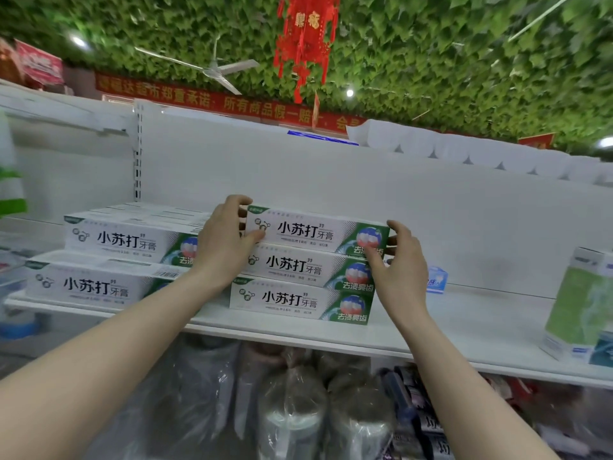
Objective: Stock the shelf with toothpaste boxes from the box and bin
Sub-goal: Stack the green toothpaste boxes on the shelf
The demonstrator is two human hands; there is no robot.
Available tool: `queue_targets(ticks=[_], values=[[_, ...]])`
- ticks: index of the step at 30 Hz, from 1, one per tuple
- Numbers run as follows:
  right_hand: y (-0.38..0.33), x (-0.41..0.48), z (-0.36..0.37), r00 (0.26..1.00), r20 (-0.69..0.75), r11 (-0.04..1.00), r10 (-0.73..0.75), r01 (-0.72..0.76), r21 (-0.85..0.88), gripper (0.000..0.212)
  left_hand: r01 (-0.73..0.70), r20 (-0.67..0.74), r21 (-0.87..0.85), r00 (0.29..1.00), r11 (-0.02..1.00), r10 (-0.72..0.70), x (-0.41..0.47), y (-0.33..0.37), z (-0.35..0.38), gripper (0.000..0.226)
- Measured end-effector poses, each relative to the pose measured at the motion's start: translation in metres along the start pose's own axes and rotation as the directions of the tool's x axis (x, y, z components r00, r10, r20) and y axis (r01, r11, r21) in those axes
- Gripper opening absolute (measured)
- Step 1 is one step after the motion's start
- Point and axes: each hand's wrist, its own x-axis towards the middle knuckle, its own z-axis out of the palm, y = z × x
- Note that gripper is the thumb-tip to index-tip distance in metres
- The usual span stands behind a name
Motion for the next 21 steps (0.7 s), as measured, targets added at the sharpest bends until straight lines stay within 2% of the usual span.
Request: queue_targets(ticks=[4, 8, 12, 16, 21], values=[[-0.002, 0.009, 0.0, 1.0, 0.023, 0.998, 0.012, -0.011, -0.055, 0.041, -0.065, -0.013, 0.101, 0.998, 0.993, 0.067, 0.005, 0.001, 0.001, 0.041], [-0.009, 0.016, 0.0, 0.994, 0.101, 0.996, 0.031, -0.022, -0.09, 0.04, -0.069, -0.005, 0.17, 0.997, 0.983, 0.071, 0.017, 0.0, 0.006, 0.037], [-0.009, 0.029, 0.005, 0.973, 0.217, 0.99, 0.081, -0.052, -0.133, 0.038, -0.023, 0.05, 0.182, 0.999, 0.983, 0.014, 0.029, 0.004, 0.014, 0.04], [-0.012, 0.044, 0.01, 0.934, 0.327, 0.985, 0.145, -0.104, -0.14, 0.018, 0.038, 0.136, 0.169, 0.989, 0.985, -0.061, 0.041, 0.005, 0.024, 0.043], [-0.018, 0.054, 0.014, 0.894, 0.419, 0.987, 0.161, -0.143, -0.075, 0.025, 0.098, 0.265, 0.194, 0.953, 0.976, -0.148, 0.052, 0.007, 0.03, 0.052]])
